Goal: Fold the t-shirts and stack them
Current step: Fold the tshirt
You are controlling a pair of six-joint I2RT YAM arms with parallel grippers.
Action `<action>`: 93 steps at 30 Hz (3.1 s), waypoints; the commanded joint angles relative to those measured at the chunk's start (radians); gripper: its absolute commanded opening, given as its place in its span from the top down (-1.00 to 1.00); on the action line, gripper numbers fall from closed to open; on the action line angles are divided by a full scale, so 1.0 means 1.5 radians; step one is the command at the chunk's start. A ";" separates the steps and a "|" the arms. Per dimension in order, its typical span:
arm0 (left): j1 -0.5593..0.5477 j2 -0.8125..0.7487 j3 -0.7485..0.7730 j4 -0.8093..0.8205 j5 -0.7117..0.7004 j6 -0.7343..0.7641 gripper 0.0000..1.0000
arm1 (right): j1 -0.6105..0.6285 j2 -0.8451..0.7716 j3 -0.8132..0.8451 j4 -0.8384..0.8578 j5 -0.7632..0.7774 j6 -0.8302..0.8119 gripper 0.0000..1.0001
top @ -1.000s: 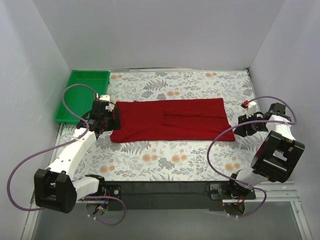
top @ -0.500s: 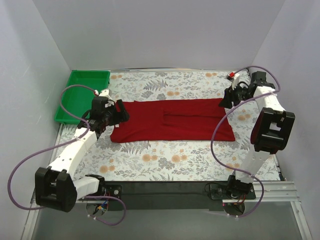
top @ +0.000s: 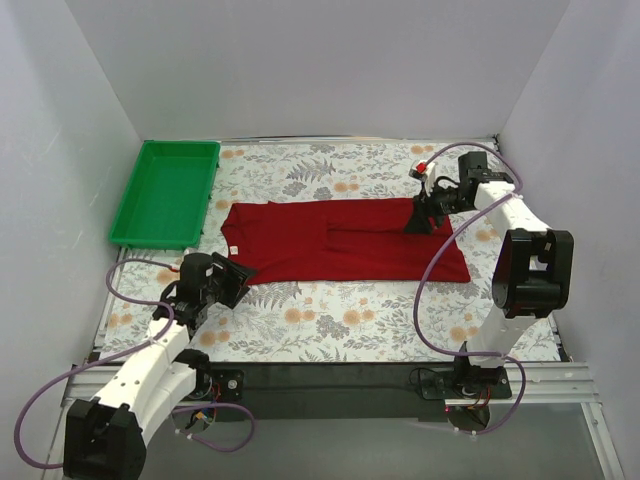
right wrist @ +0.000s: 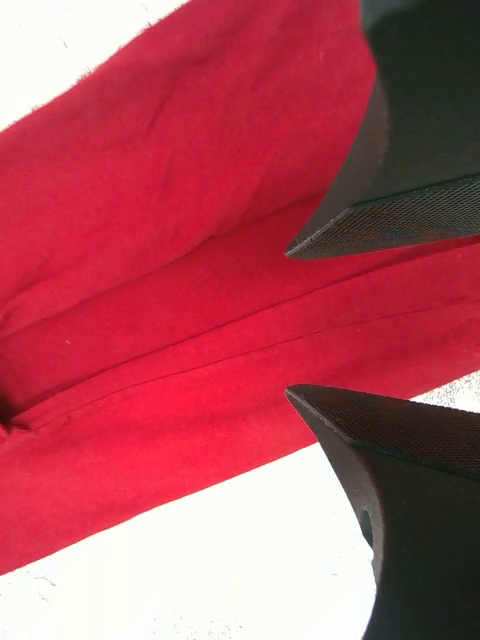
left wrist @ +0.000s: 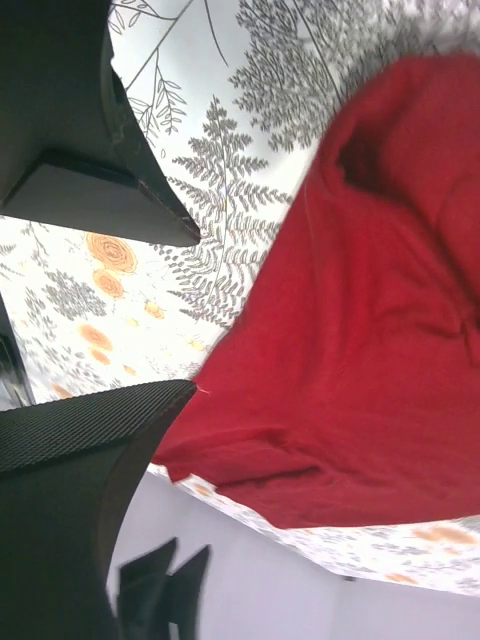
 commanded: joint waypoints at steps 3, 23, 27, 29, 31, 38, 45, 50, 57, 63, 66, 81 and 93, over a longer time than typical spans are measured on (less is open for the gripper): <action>0.002 0.048 -0.004 0.015 -0.070 -0.164 0.00 | -0.009 -0.030 -0.017 0.013 -0.012 0.004 -0.01; 0.027 0.181 0.108 0.059 -0.130 0.154 -0.03 | -0.010 -0.059 -0.035 0.018 0.027 0.007 -0.02; 0.028 0.161 0.128 0.144 -0.080 0.305 -0.18 | -0.011 -0.061 -0.039 0.022 0.032 0.015 -0.01; 0.030 0.200 0.157 0.128 -0.080 0.353 -0.19 | -0.012 -0.062 -0.049 0.027 0.029 0.018 -0.01; 0.032 0.263 0.209 0.105 -0.059 0.409 -0.20 | -0.013 -0.062 -0.055 0.032 0.026 0.025 -0.01; 0.033 0.388 0.310 0.013 -0.002 0.537 -0.09 | -0.025 -0.082 -0.084 0.045 0.041 0.039 -0.01; 0.033 0.394 0.351 -0.055 -0.026 0.601 -0.03 | -0.130 -0.100 -0.107 0.044 0.061 0.070 0.03; 0.033 0.357 0.363 -0.116 -0.040 0.662 -0.04 | -0.161 -0.127 -0.186 -0.005 0.047 0.000 0.09; 0.030 0.282 0.290 -0.086 -0.056 0.701 -0.05 | -0.162 -0.162 -0.255 -0.019 0.109 -0.038 0.09; 0.024 0.244 0.256 -0.066 -0.061 0.729 -0.07 | -0.193 -0.165 -0.256 0.001 0.136 0.008 0.13; 0.021 0.249 0.248 -0.053 -0.049 0.749 -0.07 | -0.214 -0.176 -0.257 0.012 0.139 0.015 0.13; 0.024 0.500 0.466 0.045 -0.139 0.552 -0.01 | -0.191 -0.068 -0.091 0.057 0.057 0.066 0.12; 0.037 0.700 0.633 -0.040 -0.214 0.467 0.28 | -0.173 0.027 0.018 0.067 0.039 0.103 0.12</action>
